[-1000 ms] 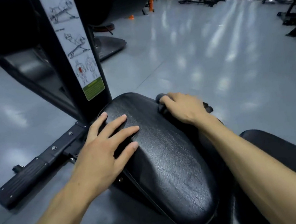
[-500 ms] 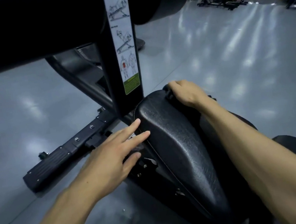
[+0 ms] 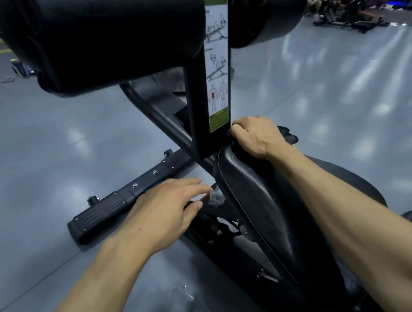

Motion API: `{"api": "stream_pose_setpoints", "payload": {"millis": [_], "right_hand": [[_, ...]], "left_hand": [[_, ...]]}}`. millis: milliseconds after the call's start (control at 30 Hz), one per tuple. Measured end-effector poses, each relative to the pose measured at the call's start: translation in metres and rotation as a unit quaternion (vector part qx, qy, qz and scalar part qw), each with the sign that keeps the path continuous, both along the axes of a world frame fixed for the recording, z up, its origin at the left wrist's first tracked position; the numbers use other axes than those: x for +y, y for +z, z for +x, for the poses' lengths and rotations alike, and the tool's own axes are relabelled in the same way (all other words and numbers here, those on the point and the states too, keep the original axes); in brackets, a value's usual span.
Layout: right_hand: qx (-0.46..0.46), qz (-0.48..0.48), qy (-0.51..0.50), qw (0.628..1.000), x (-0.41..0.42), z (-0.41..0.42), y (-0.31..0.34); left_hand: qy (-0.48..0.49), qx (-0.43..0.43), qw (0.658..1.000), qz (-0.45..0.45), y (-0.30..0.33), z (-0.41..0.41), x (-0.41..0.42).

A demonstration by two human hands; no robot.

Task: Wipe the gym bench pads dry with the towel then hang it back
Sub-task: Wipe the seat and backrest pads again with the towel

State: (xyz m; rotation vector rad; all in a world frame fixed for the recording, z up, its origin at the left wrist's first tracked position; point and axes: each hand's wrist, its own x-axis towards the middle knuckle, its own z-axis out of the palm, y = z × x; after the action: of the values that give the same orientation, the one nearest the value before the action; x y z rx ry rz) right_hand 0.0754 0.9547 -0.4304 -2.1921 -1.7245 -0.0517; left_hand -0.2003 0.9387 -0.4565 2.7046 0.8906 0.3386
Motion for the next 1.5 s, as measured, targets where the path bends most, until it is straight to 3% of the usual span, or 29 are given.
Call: {"api": "stream_pose_setpoints", "payload": {"millis": [133, 200, 400, 500, 600, 667, 867, 1267, 1500], "right_hand": [[0.059, 0.099, 0.098, 0.989, -0.021, -0.021, -0.007], [0.064, 0.096, 0.144, 0.983, -0.024, -0.03, -0.007], [0.132, -0.003, 0.039, 0.99, -0.009, -0.033, 0.012], [0.032, 0.015, 0.114, 0.993, -0.02, -0.067, -0.001], [-0.153, -0.001, 0.238, 0.959, -0.053, -0.089, -0.02], [-0.193, -0.019, 0.269, 0.943, -0.063, -0.088, -0.027], [-0.245, -0.029, 0.212, 0.946, -0.059, -0.101, -0.031], [-0.23, -0.073, 0.255, 0.936, -0.192, -0.103, -0.056], [-0.263, -0.087, 0.238, 0.931, -0.139, -0.105, -0.047]], "left_hand": [[0.026, 0.009, 1.0, -0.004, 0.006, -0.003, 0.002], [0.034, 0.001, 0.999, -0.004, 0.004, -0.003, 0.004], [0.043, 0.008, 0.999, -0.018, 0.001, -0.012, -0.007], [0.059, 0.001, 0.998, -0.014, 0.003, -0.015, -0.007], [0.076, -0.02, 0.997, -0.02, 0.007, -0.019, -0.016], [0.09, -0.032, 0.995, -0.025, 0.008, -0.021, -0.02], [0.104, -0.011, 0.995, -0.008, 0.01, -0.026, -0.023], [0.057, 0.002, 0.998, -0.011, 0.008, -0.009, -0.042], [0.076, 0.009, 0.997, -0.007, 0.004, -0.041, -0.043]]}}
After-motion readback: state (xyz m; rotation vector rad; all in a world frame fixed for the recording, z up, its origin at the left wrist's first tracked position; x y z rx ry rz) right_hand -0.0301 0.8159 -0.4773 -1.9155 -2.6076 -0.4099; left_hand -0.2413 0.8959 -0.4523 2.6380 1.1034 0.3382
